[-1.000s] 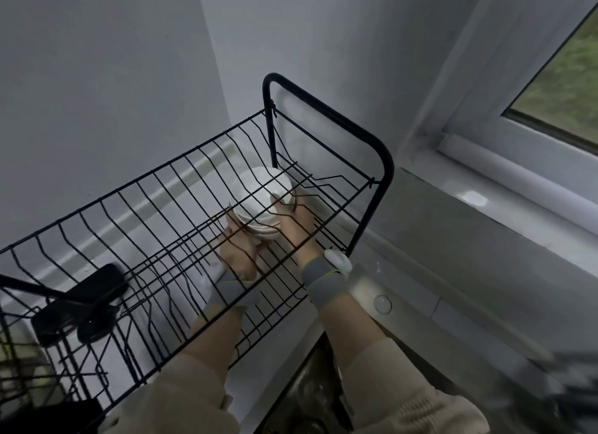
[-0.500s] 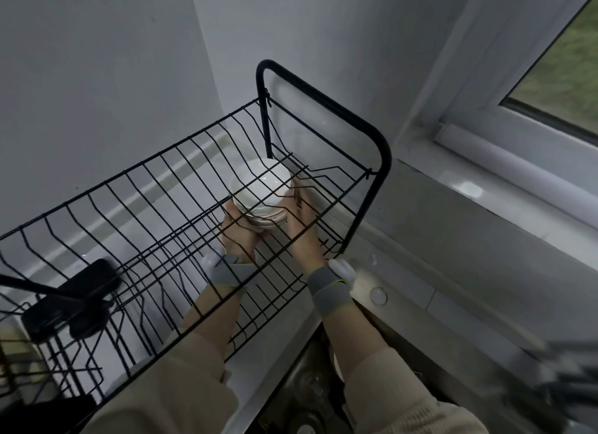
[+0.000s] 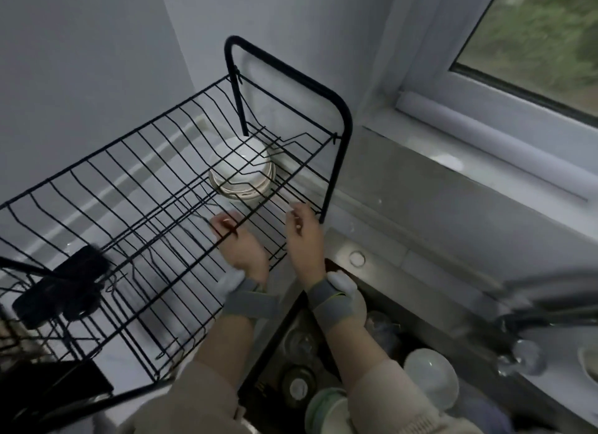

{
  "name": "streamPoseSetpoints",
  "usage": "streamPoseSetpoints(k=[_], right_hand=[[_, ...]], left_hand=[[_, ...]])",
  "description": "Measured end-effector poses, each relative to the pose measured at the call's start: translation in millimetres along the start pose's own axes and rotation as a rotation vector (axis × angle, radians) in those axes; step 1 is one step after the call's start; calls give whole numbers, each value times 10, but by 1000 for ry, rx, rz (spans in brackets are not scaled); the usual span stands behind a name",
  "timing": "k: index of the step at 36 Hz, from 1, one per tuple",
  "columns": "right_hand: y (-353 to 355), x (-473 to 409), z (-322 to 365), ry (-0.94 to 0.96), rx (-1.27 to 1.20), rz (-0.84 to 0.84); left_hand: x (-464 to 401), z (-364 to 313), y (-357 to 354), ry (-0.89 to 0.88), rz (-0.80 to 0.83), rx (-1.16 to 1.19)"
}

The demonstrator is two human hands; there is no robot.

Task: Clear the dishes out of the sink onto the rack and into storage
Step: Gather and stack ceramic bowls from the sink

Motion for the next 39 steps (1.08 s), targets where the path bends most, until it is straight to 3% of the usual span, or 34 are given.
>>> streamPoseSetpoints(k=[3, 8, 18, 23, 27, 32, 39], right_hand=[[226, 258, -4, 30, 105, -97], [583, 850, -207, -1, 194, -202], [1210, 2125, -1077, -265, 400, -205], [1503, 2577, -1179, -300, 504, -215], [1714, 2752, -1113, -291, 579, -240], [1938, 3074, -1257, -480, 743, -206], [2006, 3370, -1521, -730, 602, -204]], left_hand=[[434, -102, -12, -232, 118, 4], [970, 232, -71, -321, 347, -115], [1648, 1434, 178, 4, 732, -497], [1979, 1994, 283, 138, 936, -782], [2098, 2123, 372, 87, 932, -871], [2163, 2299, 484, -218, 1002, -1327], [2139, 2316, 500, -354, 946, -1393]])
Point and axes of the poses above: each hand's wrist, its own x-axis away from the middle knuckle, its own y-axis out of the back of the hand, z = x × y, the point moved 9 cm from there along -x, towards the middle knuckle, and after that the axes turned 10 degrees about y, right-handed, at the moved point
